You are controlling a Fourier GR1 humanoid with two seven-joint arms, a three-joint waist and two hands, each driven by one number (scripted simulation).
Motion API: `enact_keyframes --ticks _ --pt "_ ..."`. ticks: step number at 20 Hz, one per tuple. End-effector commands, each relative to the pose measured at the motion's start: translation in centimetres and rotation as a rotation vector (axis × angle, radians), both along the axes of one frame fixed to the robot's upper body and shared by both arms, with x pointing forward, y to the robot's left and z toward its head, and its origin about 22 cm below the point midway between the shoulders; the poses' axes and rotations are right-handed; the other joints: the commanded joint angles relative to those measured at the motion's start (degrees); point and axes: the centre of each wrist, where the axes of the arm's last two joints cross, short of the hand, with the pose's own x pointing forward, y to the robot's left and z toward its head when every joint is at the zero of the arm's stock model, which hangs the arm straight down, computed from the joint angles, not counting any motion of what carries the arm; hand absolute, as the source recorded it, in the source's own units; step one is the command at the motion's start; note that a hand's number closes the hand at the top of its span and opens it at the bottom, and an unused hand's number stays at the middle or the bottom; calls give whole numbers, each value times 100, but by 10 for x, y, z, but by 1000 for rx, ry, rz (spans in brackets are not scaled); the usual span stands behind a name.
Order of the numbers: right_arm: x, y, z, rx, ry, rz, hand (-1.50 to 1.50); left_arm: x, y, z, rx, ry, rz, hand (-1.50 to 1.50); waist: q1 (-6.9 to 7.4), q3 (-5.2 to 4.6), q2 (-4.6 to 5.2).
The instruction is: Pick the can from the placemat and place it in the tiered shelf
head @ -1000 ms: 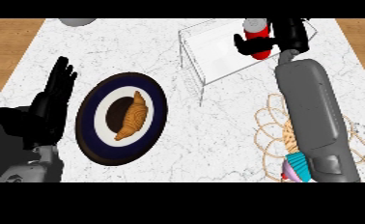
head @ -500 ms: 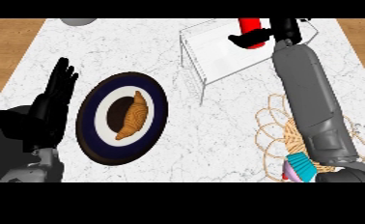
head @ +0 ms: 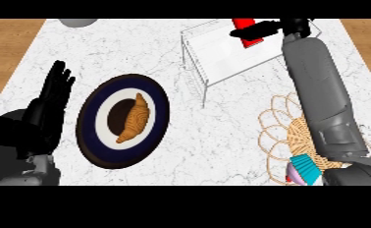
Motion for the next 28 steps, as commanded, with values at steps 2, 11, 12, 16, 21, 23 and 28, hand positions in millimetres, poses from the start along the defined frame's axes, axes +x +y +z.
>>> enact_keyframes --ticks 2,11,12,16,21,23,28 --pt "1 -22 31 113 -56 -35 -150 6 6 -2 5 -15 15 0 -53 -2 -15" --pt "-20 -126 68 197 14 -264 -150 7 0 -17 -5 -5 17 0 -121 -4 -23" --pt "-27 -148 57 222 27 -283 -150 3 0 -2 -1 7 9 0 -88 0 -21" --pt "-49 -204 72 221 18 -289 -150 4 -10 7 -11 10 -5 0 -51 2 -12" --pt "-82 -257 78 224 18 -235 -150 -9 2 -14 6 -2 6 0 -47 -1 -12" --pt "-96 -277 67 226 17 -216 -150 -1 -8 -1 2 -8 8 0 -60 2 -9" --pt "-100 -294 72 237 12 -184 -150 0 2 6 -3 8 0 0 -1 2 0"
